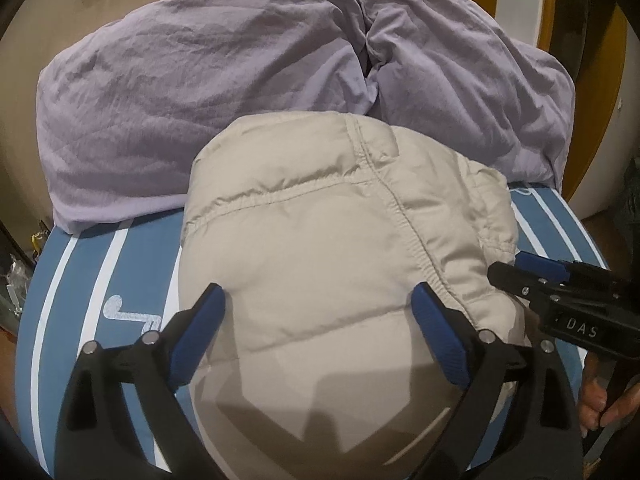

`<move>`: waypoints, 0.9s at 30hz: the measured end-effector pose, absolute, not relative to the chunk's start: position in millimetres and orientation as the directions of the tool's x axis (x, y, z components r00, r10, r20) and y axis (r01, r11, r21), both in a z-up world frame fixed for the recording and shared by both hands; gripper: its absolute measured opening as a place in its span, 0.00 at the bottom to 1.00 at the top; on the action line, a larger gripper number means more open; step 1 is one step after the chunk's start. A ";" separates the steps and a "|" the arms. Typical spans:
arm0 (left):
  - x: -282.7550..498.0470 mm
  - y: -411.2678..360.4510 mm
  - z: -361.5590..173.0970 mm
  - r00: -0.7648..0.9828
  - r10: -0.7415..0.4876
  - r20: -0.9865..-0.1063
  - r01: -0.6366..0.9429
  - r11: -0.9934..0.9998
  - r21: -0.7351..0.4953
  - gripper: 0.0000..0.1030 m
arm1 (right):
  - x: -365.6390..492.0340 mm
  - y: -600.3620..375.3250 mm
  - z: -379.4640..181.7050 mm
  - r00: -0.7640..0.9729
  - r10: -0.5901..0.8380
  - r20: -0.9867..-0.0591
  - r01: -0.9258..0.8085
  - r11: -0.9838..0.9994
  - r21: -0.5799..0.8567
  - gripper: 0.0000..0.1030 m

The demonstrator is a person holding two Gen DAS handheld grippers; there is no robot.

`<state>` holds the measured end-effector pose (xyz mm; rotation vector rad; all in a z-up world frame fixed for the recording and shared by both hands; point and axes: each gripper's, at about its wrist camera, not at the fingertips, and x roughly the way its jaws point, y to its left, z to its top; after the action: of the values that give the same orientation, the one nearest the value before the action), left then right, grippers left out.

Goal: Fold large clothes
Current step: 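Press and square the jacket bundle edges with both tools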

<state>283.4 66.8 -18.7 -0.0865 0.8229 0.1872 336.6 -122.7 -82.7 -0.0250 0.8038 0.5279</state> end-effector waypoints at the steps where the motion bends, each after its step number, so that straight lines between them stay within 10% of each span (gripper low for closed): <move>1: 284.0 67.0 -20.8 0.665 0.131 -0.735 -0.197 0.980 -0.004 0.93 | 337.0 -122.7 -86.1 0.570 0.440 -0.694 -0.457 0.872 0.177 0.53; 17: 285.6 67.9 -33.2 0.673 0.130 -0.728 -0.188 0.982 0.001 0.98 | 342.1 -125.2 -99.3 0.547 0.450 -0.706 -0.448 0.870 0.207 0.57; 27: 242.8 66.7 -9.8 0.695 0.127 -0.708 -0.215 0.976 -0.037 0.98 | 314.4 -134.1 -74.7 0.571 0.427 -0.701 -0.442 0.880 0.176 0.86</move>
<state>242.8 66.7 -9.8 -0.1204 0.7801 0.1914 314.4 -134.1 -74.7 -0.0193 0.8167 0.5094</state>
